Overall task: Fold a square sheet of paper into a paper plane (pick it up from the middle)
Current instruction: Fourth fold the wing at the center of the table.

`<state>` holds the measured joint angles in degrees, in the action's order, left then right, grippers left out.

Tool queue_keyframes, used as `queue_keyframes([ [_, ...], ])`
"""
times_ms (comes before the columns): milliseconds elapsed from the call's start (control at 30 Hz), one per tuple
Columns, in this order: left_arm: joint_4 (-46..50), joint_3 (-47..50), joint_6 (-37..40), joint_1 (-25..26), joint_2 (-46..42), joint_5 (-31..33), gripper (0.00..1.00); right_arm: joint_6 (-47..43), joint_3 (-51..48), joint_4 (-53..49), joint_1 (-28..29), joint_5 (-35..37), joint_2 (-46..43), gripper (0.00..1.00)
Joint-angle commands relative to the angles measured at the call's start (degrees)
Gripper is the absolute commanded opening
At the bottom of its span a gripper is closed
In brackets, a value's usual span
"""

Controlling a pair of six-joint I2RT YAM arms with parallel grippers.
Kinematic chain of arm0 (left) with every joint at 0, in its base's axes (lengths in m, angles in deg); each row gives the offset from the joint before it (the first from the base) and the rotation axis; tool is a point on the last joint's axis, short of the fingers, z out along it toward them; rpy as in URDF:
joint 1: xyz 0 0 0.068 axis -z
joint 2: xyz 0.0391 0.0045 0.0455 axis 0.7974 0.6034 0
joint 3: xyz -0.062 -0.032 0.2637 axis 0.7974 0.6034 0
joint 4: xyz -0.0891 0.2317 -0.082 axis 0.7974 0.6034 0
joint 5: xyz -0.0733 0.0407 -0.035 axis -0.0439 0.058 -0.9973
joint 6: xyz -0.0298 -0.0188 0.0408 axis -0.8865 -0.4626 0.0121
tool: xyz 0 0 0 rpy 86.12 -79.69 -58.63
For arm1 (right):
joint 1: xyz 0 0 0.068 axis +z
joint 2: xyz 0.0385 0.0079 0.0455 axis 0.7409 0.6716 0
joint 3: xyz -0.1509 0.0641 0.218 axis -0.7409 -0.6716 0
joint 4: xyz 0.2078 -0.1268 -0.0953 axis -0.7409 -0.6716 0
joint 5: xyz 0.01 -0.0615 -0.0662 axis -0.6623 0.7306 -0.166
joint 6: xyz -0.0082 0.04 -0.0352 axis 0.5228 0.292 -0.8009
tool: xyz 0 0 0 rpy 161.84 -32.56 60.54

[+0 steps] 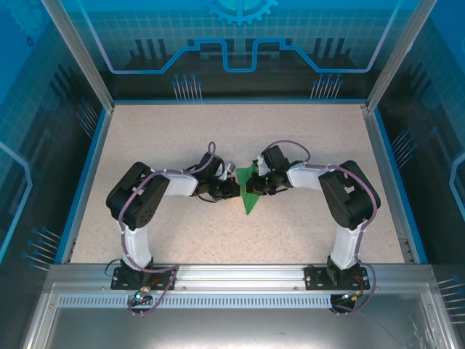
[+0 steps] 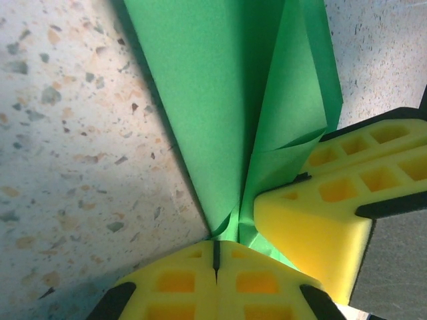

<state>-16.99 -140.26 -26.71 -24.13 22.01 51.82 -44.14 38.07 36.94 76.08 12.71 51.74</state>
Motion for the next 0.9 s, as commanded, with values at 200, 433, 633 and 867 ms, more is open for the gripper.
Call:
queue_keyframes([
  [200,1.33,-2.13,1.95,0.52,3.39,0.60,0.00,-0.56,0.85,-1.39,1.52,-1.23,0.10,0.07],
  [433,1.63,-2.54,2.17,0.54,3.69,0.60,0.00,-0.43,0.97,-0.67,1.59,-1.85,0.08,0.07],
  [633,1.86,-2.58,2.41,0.53,3.78,0.63,0.00,-0.50,1.10,-0.16,1.76,-2.41,0.10,0.07],
  [867,1.89,-2.75,2.56,0.57,3.95,0.61,0.00,-0.22,0.65,-0.20,1.70,-2.47,-0.73,0.07],
])
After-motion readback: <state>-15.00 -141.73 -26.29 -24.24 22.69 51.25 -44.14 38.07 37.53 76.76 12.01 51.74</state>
